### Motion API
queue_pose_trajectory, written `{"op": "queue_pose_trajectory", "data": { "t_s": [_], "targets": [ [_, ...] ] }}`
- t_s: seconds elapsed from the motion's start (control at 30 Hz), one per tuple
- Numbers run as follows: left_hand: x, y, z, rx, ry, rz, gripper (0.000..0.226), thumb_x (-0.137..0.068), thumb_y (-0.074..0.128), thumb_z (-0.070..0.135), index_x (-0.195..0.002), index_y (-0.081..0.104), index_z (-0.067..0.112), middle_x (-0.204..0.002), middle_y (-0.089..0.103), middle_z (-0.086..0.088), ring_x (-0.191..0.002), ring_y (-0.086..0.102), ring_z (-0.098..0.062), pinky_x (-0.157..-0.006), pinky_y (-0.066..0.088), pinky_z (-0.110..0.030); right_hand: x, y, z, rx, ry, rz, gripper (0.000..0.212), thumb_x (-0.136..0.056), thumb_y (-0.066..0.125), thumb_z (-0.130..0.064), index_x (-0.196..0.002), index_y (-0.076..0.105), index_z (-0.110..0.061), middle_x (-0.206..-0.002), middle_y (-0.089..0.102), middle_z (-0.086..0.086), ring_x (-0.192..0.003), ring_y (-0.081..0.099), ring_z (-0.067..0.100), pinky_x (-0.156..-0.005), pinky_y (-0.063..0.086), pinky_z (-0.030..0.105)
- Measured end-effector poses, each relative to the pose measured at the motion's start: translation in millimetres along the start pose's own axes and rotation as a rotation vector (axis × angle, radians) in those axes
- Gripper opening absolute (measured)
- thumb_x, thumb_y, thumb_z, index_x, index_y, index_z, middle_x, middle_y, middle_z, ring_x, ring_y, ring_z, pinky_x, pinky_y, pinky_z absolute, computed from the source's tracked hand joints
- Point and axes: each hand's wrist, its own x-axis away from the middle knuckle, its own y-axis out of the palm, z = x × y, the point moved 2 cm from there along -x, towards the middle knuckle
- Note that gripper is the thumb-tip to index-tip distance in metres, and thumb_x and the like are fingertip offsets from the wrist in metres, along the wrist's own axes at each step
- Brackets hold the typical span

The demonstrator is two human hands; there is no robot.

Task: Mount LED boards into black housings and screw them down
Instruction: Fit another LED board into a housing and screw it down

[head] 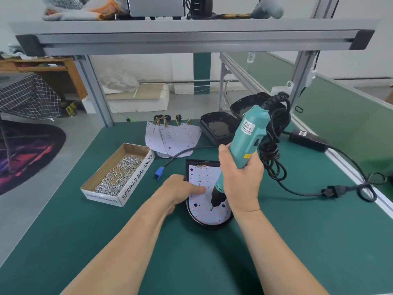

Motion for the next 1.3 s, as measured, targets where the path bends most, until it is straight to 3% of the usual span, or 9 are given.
{"op": "queue_pose_trajectory", "data": {
  "t_s": [0.1, 0.23, 0.4, 0.5, 0.57, 0.67, 0.77, 0.93, 1.3],
  "targets": [
    [1.4, -1.9, 2.1, -0.003, -0.008, 0.009, 0.024, -0.075, 0.085, 0.022, -0.096, 0.074, 0.015, -0.087, 0.078, 0.004, -0.076, 0.072, -0.011, -0.054, 0.045, -0.020, -6.2, -2.3, -16.3, -0.106, -0.013, 0.020, 0.017, -0.082, 0.070, -0.030, -0.073, 0.057, -0.025, -0.062, 0.050, 0.002, -0.058, 0.046, 0.024, -0.057, 0.044, 0.041],
    [8.9, -4.4, 0.9, -0.060, 0.035, 0.026, 0.018, -0.078, 0.085, 0.026, -0.077, 0.068, 0.019, -0.055, 0.069, 0.017, -0.040, 0.057, 0.005, -0.036, 0.035, -0.008, -21.1, -8.9, -24.0, -0.166, -0.009, 0.097, 0.016, -0.082, 0.071, -0.028, -0.073, 0.058, -0.030, -0.062, 0.051, 0.004, -0.056, 0.046, 0.023, -0.056, 0.044, 0.033],
    [10.9, -20.4, -8.0, -0.262, 0.038, 0.302, 0.050, -0.085, 0.070, 0.055, -0.066, 0.042, 0.017, -0.065, 0.054, 0.002, -0.058, 0.048, -0.018, -0.057, 0.036, -0.030, -27.5, -23.7, 0.9, -0.286, 0.230, 0.358, 0.023, -0.084, 0.070, -0.029, -0.079, 0.050, -0.020, -0.054, 0.053, -0.004, -0.048, 0.049, 0.014, -0.052, 0.044, 0.027],
    [14.7, -35.6, -6.3, 0.060, 0.104, 0.391, 0.017, -0.099, 0.047, 0.008, -0.084, 0.056, 0.008, -0.087, 0.068, -0.016, -0.063, 0.061, -0.021, -0.069, 0.053, -0.032, -29.3, -27.2, 13.6, -0.320, 0.303, 0.413, 0.025, -0.087, 0.070, -0.033, -0.084, 0.051, -0.017, -0.053, 0.054, -0.010, -0.051, 0.051, 0.013, -0.057, 0.045, 0.030],
    [22.2, -42.8, -1.3, 0.476, 0.101, 0.232, 0.025, -0.094, 0.038, -0.017, -0.112, 0.053, -0.007, -0.096, 0.066, -0.025, -0.077, 0.072, -0.027, -0.073, 0.061, -0.029, -28.2, -28.2, 19.7, -0.341, 0.340, 0.434, 0.027, -0.090, 0.069, -0.036, -0.091, 0.052, -0.015, -0.053, 0.054, -0.012, -0.052, 0.052, 0.011, -0.055, 0.046, 0.028],
    [31.0, -40.0, 4.7, 0.956, 0.091, -0.106, 0.037, -0.079, 0.049, -0.026, -0.115, 0.048, -0.019, -0.106, 0.064, -0.042, -0.096, 0.072, -0.043, -0.076, 0.063, -0.036, -28.4, -28.0, 22.7, -0.350, 0.379, 0.452, 0.028, -0.091, 0.068, -0.039, -0.094, 0.053, -0.015, -0.055, 0.054, -0.011, -0.054, 0.053, 0.012, -0.057, 0.047, 0.029],
    [39.2, -31.7, 8.6, 1.005, 0.111, -0.231, 0.049, -0.067, 0.056, -0.015, -0.115, 0.046, -0.021, -0.108, 0.065, -0.042, -0.098, 0.072, -0.041, -0.078, 0.062, -0.034, -31.0, -25.9, 19.2, -0.375, 0.394, 0.448, 0.026, -0.091, 0.067, -0.038, -0.092, 0.053, -0.017, -0.056, 0.054, -0.009, -0.055, 0.054, 0.011, -0.056, 0.047, 0.028],
    [34.9, -19.8, 6.7, 1.003, 0.096, -0.218, 0.025, -0.099, 0.043, -0.010, -0.120, 0.047, -0.023, -0.103, 0.070, -0.035, -0.093, 0.075, -0.034, -0.074, 0.062, -0.027, -31.8, -24.2, 9.5, -0.432, 0.400, 0.451, 0.023, -0.093, 0.066, -0.034, -0.088, 0.053, -0.016, -0.054, 0.053, -0.012, -0.051, 0.052, 0.009, -0.053, 0.046, 0.025],
    [46.7, -12.1, 22.0, 0.964, 0.147, -0.395, 0.033, -0.091, 0.042, -0.017, -0.124, 0.045, -0.017, -0.115, 0.063, -0.040, -0.107, 0.069, -0.043, -0.079, 0.061, -0.031, -32.7, -27.6, -3.0, -0.477, 0.420, 0.478, 0.022, -0.093, 0.065, -0.032, -0.085, 0.052, -0.017, -0.052, 0.053, -0.014, -0.049, 0.051, 0.007, -0.048, 0.045, 0.020]
  ]
}}
